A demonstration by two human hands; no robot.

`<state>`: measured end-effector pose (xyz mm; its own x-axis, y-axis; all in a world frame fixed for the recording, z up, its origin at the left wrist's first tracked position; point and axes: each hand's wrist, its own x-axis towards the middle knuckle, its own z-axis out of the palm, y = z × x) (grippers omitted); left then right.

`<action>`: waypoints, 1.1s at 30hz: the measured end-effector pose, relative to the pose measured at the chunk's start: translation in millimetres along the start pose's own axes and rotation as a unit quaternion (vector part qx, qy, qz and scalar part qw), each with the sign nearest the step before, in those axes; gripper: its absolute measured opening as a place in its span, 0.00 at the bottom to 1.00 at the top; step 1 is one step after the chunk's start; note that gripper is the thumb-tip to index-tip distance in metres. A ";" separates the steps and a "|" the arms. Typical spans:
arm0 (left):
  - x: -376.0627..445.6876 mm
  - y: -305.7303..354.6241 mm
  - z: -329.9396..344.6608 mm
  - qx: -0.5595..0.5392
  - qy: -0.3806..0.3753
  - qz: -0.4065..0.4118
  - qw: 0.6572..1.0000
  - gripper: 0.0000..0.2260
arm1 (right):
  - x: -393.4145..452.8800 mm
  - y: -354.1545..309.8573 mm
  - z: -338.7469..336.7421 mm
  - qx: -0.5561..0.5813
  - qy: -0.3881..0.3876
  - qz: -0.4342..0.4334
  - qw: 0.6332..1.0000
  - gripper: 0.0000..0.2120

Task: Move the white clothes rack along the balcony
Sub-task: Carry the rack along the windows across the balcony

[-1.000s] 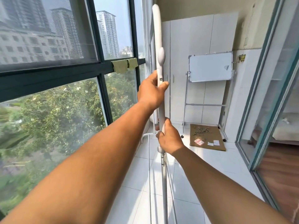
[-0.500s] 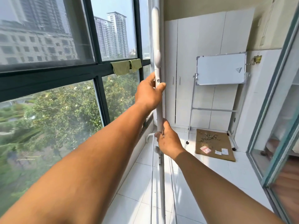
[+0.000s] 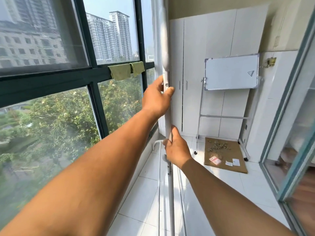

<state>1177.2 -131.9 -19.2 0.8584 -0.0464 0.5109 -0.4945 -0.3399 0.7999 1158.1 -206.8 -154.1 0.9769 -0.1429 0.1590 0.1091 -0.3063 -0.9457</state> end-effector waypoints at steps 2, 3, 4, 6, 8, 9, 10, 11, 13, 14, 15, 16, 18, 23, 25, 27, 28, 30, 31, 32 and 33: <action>10.5 -6.0 5.0 0.000 -0.002 0.003 1.000 0.16 | 12.6 1.7 -0.4 0.006 0.002 0.008 1.000 0.16; 18.3 -9.7 7.6 0.000 -0.003 0.003 1.000 0.16 | 21.4 2.3 -0.6 0.007 0.005 0.012 1.000 0.17; 24.1 -12.6 9.6 -0.001 -0.004 0.003 1.000 0.15 | 27.9 3.4 -0.4 0.004 0.008 0.012 1.000 0.17; 37.6 -19.4 13.7 -0.014 -0.003 -0.001 1.000 0.12 | 43.1 5.1 1.0 -0.014 0.019 0.007 1.000 0.19; 51.0 -26.5 16.4 -0.020 -0.004 -0.004 1.000 0.11 | 57.3 6.3 3.6 -0.037 0.031 -0.003 0.999 0.20; 57.4 -30.6 16.9 -0.020 -0.006 -0.005 1.000 0.12 | 63.3 7.2 5.3 -0.045 0.033 -0.008 0.998 0.19; 65.7 -35.4 17.3 -0.018 -0.007 -0.004 1.000 0.12 | 71.5 7.4 7.6 -0.049 0.036 -0.011 0.998 0.19; 71.9 -39.3 17.3 -0.014 -0.005 -0.004 1.000 0.12 | 78.0 7.7 9.4 -0.050 0.037 -0.013 0.998 0.17; 82.4 -45.3 17.2 -0.010 -0.005 0.000 1.000 0.12 | 91.2 8.5 12.9 -0.057 0.042 -0.019 0.997 0.16; 87.4 -48.0 17.3 -0.010 -0.005 0.001 1.000 0.12 | 96.9 9.5 14.7 -0.061 0.045 -0.022 0.997 0.17; 92.6 -51.3 17.5 -0.009 -0.007 0.001 1.000 0.12 | 102.9 10.6 16.8 -0.059 0.046 -0.024 0.997 0.18; 97.2 -54.4 17.3 -0.010 -0.009 0.000 1.000 0.11 | 107.6 11.7 18.6 -0.053 0.046 -0.025 0.997 0.18; 106.9 -60.3 17.0 -0.013 -0.016 -0.003 1.000 0.10 | 118.9 14.4 22.1 -0.043 0.046 -0.027 0.998 0.18; 129.5 -74.6 19.9 -0.012 -0.010 -0.011 1.000 0.18 | 149.1 19.1 28.7 -0.032 0.044 -0.022 0.998 0.20; 139.5 -79.1 22.6 -0.018 -0.014 -0.017 1.000 0.20 | 160.9 21.4 29.4 -0.030 0.042 -0.025 0.998 0.19; 149.9 -84.0 24.9 -0.015 -0.020 -0.019 1.000 0.16 | 174.4 23.8 28.6 -0.034 0.039 -0.029 0.998 0.18; 156.7 -86.8 26.6 -0.014 -0.019 -0.021 0.999 0.14 | 183.4 25.2 28.5 -0.033 0.036 -0.030 0.998 0.18; 170.9 -94.1 30.8 -0.008 -0.020 -0.025 0.999 0.13 | 199.6 28.1 29.4 -0.032 0.029 -0.031 0.999 0.19; 177.8 -98.1 32.2 -0.002 -0.020 -0.027 0.999 0.13 | 207.7 29.1 29.9 -0.036 0.030 -0.032 0.998 0.19; 182.2 -100.2 33.8 -0.004 -0.020 -0.027 0.999 0.10 | 214.7 29.6 29.9 -0.043 0.034 -0.035 0.998 0.20; 191.4 -104.1 36.3 0.001 -0.015 -0.025 1.000 0.03 | 226.0 31.1 30.4 -0.046 0.037 -0.041 0.997 0.20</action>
<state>1397.8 -139.5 -16.1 0.8858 -0.0580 0.4604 -0.4506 -0.3453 0.8233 1387.8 -220.0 -156.2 0.9490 -0.1813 0.2580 0.1672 -0.4043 -0.8992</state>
